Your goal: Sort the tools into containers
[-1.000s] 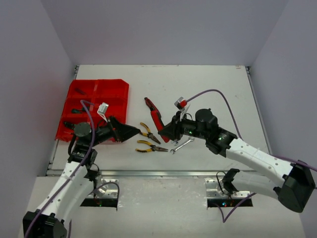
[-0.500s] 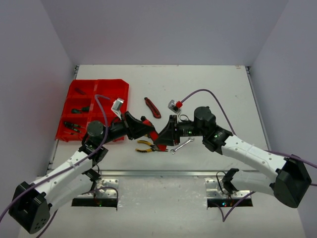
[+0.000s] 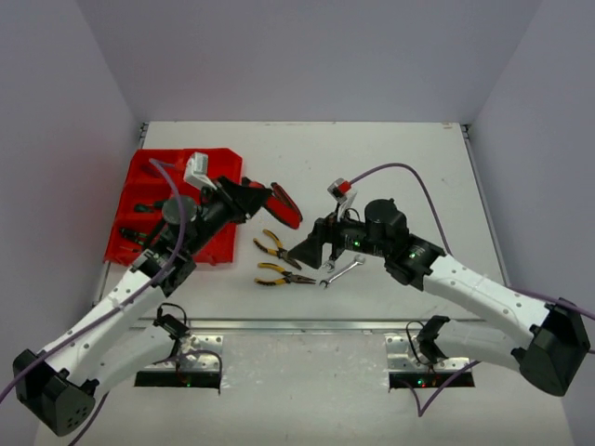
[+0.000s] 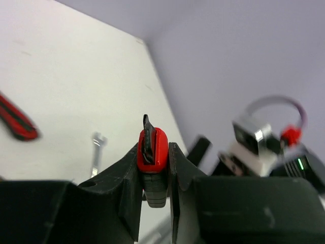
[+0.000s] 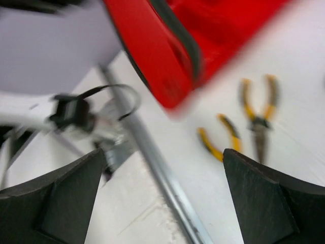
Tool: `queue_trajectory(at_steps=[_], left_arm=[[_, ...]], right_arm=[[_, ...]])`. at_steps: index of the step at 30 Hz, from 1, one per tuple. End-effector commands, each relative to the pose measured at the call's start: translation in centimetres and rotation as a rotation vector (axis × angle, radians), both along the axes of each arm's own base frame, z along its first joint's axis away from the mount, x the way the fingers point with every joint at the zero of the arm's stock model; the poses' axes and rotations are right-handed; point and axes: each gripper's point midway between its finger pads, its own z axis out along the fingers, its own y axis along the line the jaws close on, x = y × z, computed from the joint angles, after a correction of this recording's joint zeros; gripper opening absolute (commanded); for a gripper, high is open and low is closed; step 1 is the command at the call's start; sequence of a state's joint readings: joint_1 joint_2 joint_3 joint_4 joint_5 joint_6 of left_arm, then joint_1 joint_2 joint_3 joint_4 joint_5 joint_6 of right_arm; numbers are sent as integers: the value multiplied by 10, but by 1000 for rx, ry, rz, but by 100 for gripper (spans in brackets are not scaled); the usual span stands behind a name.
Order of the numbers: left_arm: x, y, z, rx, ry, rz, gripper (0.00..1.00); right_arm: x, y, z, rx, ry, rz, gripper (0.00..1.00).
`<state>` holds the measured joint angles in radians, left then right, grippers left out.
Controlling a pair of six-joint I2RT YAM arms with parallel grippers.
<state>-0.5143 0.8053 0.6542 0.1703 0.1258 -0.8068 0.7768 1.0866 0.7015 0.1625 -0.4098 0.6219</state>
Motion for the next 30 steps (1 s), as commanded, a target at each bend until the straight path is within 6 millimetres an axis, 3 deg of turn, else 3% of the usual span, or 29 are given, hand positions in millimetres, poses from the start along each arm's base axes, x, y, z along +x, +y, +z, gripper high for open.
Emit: queue_trajectory(at_steps=[1, 2, 3, 4, 6, 7, 8, 9, 11, 15, 17, 22, 30], left_arm=[[63, 135, -18, 289, 239, 727, 0], [79, 176, -26, 333, 315, 862, 0], [91, 201, -34, 339, 375, 920, 0], [98, 207, -48, 362, 420, 929, 0], [124, 254, -46, 316, 443, 1048, 0], [133, 263, -47, 321, 441, 1082, 0], [150, 271, -33, 309, 393, 1127, 0], [164, 275, -45, 332, 411, 1147, 0], [190, 276, -35, 334, 357, 1146, 0], [237, 279, -54, 412, 369, 1140, 0], [248, 282, -67, 451, 388, 1147, 0], [271, 280, -76, 456, 393, 1129, 0], [280, 247, -121, 351, 474, 1025, 4]], right_arm=[[58, -90, -27, -287, -3, -570, 99], [50, -99, -22, -270, -20, -568, 99], [42, -99, -20, -247, -27, -538, 99], [40, -100, -26, -251, -23, -531, 99], [25, -102, -21, -201, -47, -482, 99], [22, -104, -25, -202, -50, -481, 99], [17, -109, -22, -184, -68, -481, 99], [13, -112, -31, -193, -63, -472, 99], [5, -113, -32, -182, -86, -437, 99], [-6, -110, -42, -183, -106, -368, 99], [-10, -107, -44, -185, -110, -336, 99], [-13, -107, -49, -184, -104, -322, 99], [-10, -107, -65, -206, -84, -339, 99]])
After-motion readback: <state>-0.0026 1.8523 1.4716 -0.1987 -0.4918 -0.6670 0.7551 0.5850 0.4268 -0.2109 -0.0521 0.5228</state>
